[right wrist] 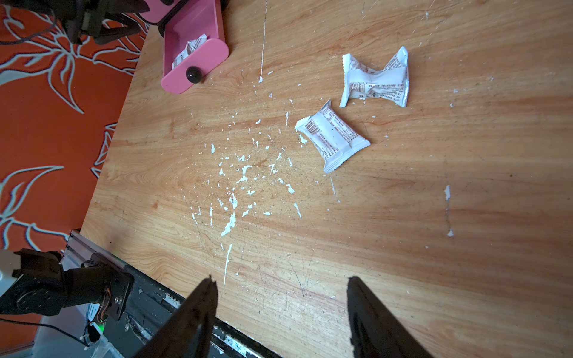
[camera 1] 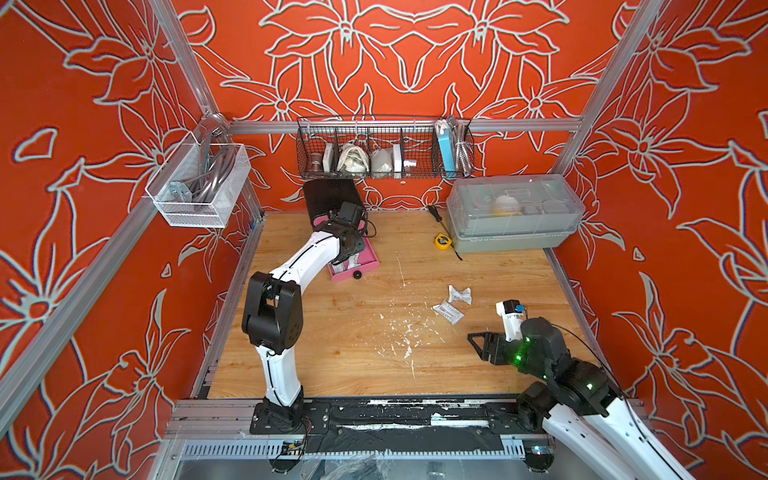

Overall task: Place the cookies into the drawer by color
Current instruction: Pick up the cookie at the center of the board.

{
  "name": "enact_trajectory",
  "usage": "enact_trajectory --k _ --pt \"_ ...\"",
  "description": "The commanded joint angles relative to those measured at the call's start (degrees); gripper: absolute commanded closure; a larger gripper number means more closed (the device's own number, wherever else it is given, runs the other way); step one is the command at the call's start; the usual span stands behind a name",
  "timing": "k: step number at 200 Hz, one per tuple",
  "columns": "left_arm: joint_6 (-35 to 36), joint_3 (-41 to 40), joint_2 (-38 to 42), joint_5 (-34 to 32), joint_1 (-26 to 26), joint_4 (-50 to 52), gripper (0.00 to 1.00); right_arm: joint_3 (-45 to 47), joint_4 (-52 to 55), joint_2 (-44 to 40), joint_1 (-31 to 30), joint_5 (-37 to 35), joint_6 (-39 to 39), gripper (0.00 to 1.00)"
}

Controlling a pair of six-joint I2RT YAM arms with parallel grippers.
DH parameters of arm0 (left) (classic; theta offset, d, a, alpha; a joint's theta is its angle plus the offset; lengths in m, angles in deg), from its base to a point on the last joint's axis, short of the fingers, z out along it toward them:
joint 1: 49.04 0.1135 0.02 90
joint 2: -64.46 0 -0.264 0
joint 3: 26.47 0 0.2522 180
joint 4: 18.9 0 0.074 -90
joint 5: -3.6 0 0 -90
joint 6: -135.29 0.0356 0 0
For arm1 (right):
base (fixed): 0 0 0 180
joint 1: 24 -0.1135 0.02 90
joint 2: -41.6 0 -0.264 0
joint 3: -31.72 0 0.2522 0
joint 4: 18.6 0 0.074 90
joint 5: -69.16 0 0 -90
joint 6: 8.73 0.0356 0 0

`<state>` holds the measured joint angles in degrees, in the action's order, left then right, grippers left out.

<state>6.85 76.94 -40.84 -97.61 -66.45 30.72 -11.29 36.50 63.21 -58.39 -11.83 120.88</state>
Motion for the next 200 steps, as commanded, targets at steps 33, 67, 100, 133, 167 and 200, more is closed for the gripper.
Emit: enact_trajectory --k 33,67,100,133,167,200 --pt "-8.85 -8.42 10.33 1.57 -16.95 -4.04 0.56 -1.39 1.26 -0.11 0.07 -4.60 2.19 0.31" --pt "-17.99 -9.65 8.16 -1.60 -28.92 -6.41 0.54 -1.55 5.45 -0.63 0.06 -13.06 8.17 0.30" --pt "-27.18 -5.25 0.26 -3.54 -36.15 -5.52 0.52 -2.09 8.70 -1.16 0.09 -17.72 10.88 0.31" --pt "-30.25 6.59 -9.54 -7.28 -39.71 3.52 0.50 -2.60 10.46 -2.67 0.10 -18.09 10.82 0.31" --pt "-36.09 9.22 -13.71 -8.52 -41.20 4.07 0.45 -3.11 11.74 -3.92 0.11 -18.05 10.33 0.30" --pt "-36.01 13.11 -18.09 -7.27 -41.48 5.11 0.37 -3.30 12.14 -4.20 0.11 -17.43 10.05 0.29"
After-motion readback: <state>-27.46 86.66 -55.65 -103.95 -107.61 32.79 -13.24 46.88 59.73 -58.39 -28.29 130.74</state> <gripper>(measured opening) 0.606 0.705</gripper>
